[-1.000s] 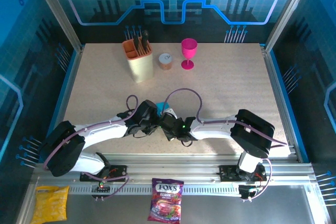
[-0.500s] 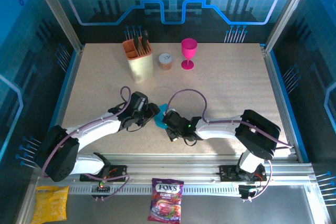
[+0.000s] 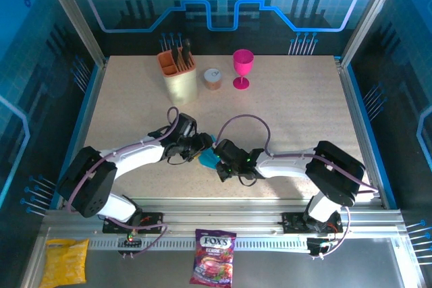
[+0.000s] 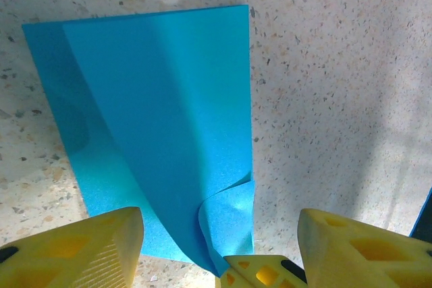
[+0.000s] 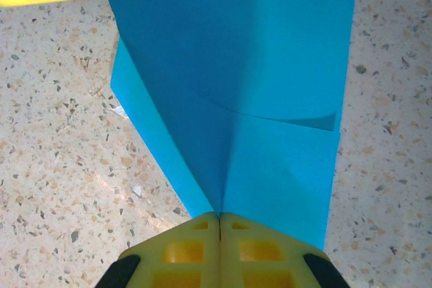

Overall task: Fold a paper plane with a square sheet of paper (pick it up from the middle)
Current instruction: Fourth fold the wing at the center of the table.

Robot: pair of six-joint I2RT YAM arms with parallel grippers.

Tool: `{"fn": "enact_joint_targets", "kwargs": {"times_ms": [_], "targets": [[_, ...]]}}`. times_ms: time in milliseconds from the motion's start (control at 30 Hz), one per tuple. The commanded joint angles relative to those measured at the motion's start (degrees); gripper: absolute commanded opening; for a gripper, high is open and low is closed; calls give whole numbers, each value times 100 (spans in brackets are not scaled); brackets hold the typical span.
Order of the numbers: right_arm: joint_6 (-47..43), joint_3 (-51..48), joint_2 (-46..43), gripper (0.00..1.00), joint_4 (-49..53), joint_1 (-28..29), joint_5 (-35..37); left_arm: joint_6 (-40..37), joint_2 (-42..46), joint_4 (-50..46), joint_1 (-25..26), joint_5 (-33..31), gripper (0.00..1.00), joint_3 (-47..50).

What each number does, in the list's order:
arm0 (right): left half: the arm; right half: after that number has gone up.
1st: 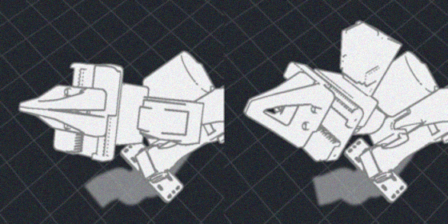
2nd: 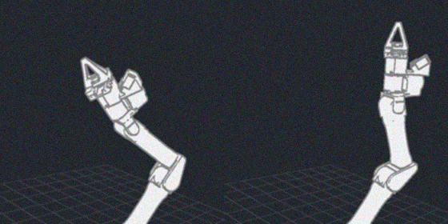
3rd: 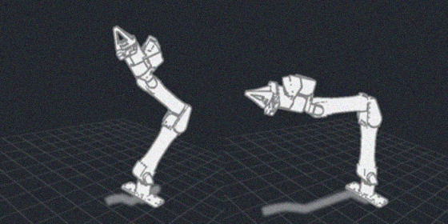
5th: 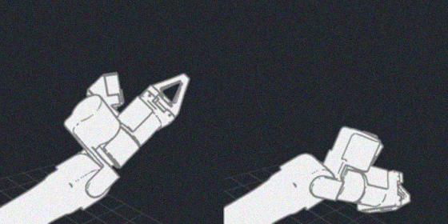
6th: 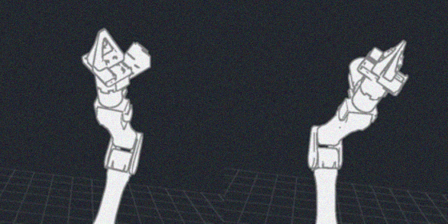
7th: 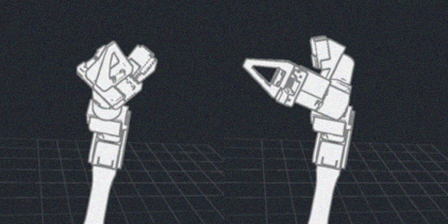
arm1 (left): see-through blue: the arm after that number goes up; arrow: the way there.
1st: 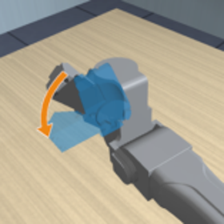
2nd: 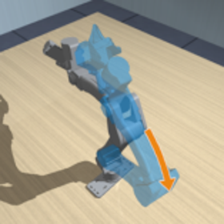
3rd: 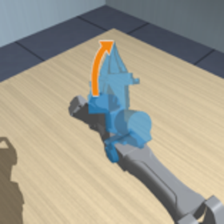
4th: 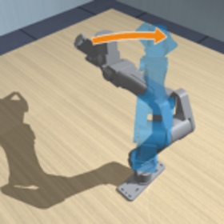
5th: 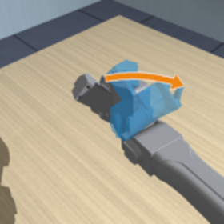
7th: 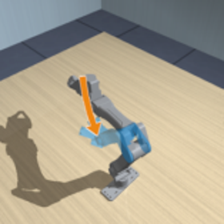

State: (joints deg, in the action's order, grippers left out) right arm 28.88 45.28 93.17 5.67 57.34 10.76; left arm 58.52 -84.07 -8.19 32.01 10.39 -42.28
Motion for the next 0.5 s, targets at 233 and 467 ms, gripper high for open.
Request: {"fn": "enact_joint_targets", "kwargs": {"times_ms": [233,467], "targets": [[101,-81,-186,0,-232,-140,-141,254,-247,345,66,459,56,194],[152,-80,-187,0,-282,-146,-198,379,-468,568,156,473,44,220]]}}
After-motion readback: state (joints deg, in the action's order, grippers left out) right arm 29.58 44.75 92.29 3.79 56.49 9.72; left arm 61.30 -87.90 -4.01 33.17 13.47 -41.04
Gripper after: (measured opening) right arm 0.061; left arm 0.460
